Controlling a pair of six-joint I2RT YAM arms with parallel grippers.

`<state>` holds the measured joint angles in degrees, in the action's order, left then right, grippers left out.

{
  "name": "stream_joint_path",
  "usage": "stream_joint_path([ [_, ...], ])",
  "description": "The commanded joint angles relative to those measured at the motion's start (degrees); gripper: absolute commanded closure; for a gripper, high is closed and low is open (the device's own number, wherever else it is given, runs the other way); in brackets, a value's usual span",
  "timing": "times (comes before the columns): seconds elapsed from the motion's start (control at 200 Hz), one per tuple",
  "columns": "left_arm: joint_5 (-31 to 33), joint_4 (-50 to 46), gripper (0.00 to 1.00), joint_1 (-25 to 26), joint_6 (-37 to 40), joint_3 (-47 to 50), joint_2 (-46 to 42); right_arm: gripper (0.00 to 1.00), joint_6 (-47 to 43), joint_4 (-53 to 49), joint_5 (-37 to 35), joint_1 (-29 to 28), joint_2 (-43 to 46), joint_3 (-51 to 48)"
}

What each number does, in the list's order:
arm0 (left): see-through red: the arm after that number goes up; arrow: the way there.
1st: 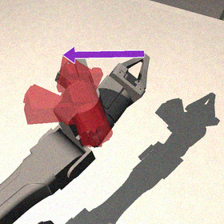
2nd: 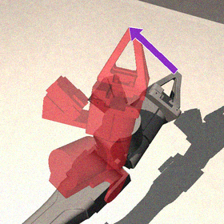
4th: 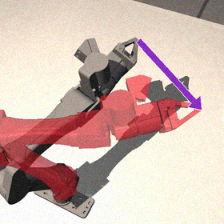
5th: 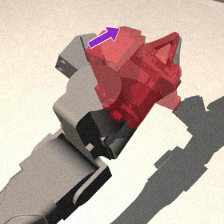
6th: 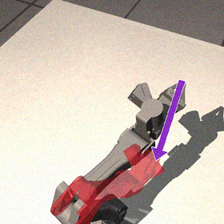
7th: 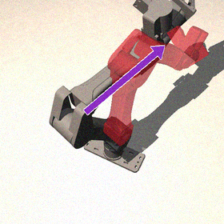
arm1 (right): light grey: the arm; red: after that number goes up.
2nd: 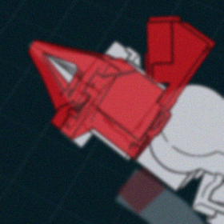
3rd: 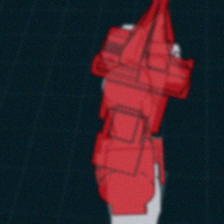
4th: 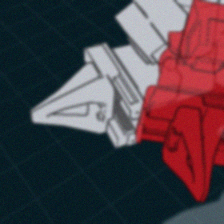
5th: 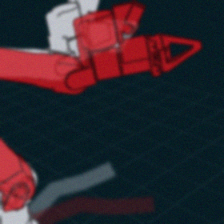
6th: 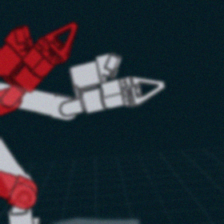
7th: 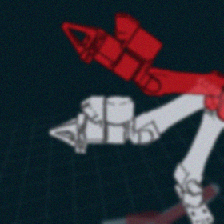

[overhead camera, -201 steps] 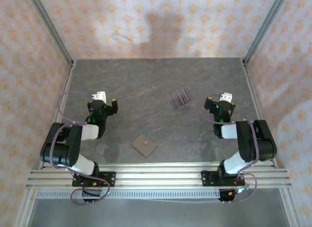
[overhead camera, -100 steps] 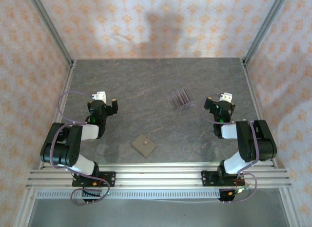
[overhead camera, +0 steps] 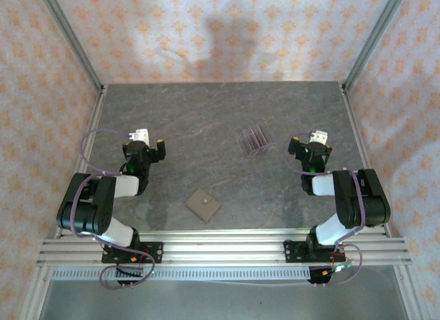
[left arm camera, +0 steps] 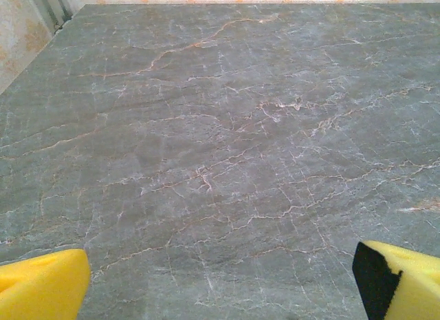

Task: Put the credit cards into the card holder
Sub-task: Rotate the card holder at the bottom-center of the table.

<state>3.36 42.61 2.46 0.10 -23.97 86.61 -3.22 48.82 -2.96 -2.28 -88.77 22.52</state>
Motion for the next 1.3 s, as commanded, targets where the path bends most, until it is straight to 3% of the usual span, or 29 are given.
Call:
stream_joint_path([
  [0.0, -0.39, -0.92, 0.00, -0.44, 0.61, -0.91, -0.91, 0.01, 0.30, 1.03, -0.37, 0.24, 0.03, 0.15],
  [0.14, 0.51, -1.34, 0.00, -0.53, 0.24, -1.14, -1.51, 0.01, 1.63, 2.36, -4.48, 0.22, 0.33, -0.63],
  [0.185, 2.84, -7.33, 0.00, -0.53, -0.66, -3.43, -3.80, 0.01, 4.00, 2.83, -10.13, 0.24, 2.00, -1.69],
  [0.275, 4.76, -22.96, 0.00, -0.44, -0.69, -11.41, -6.03, 0.01, 2.74, 4.94, -9.72, -0.07, 6.16, -4.13],
  [0.385, 6.87, -35.14, 0.00, -0.48, -7.52, -16.99, -9.74, 0.01, 5.25, -9.71, -13.55, -0.53, 17.07, -1.25],
  [0.49, 5.24, -50.02, 0.00, -0.44, -15.99, -23.99, -11.50, 0.01, 25.62, -25.93, -23.05, -0.23, 27.26, 2.20],
  [0.605, 9.29, -62.91, 0.00, -0.35, -25.44, -29.45, -12.28, 0.01, 34.42, -34.88, -21.89, 0.87, 36.45, 2.11],
  [0.691, 3.55, -62.32, 0.00, -0.17, -27.55, -27.23, -17.11, 0.01, 39.11, -38.13, -21.53, 0.97, 41.70, 1.06],
  [0.766, -0.65, -63.29, 0.00, -0.09, -30.16, -25.51, -20.84, 0.01, 35.09, -40.98, -14.28, 0.88, 43.52, 3.08],
  [0.856, -7.77, -67.11, 0.00, 0.53, -32.79, -24.86, -23.24, 0.01, 33.17, -53.79, -7.53, 0.55, 39.99, 11.29],
  [0.921, -11.05, -69.12, 0.02, 2.94, -34.53, -23.30, -25.43, 0.01, 32.01, -61.02, -3.94, -1.06, 36.91, 15.95],
  [1.091, -16.67, -70.25, 0.14, 13.24, -40.61, -16.22, -30.83, 0.01, 30.23, -65.96, 0.28, -8.49, 31.38, 19.14],
  [1.291, -17.78, -68.98, 0.33, 26.02, -52.86, -5.98, -37.72, 0.01, 29.63, -66.99, 0.27, -17.44, 26.81, 20.82],
])
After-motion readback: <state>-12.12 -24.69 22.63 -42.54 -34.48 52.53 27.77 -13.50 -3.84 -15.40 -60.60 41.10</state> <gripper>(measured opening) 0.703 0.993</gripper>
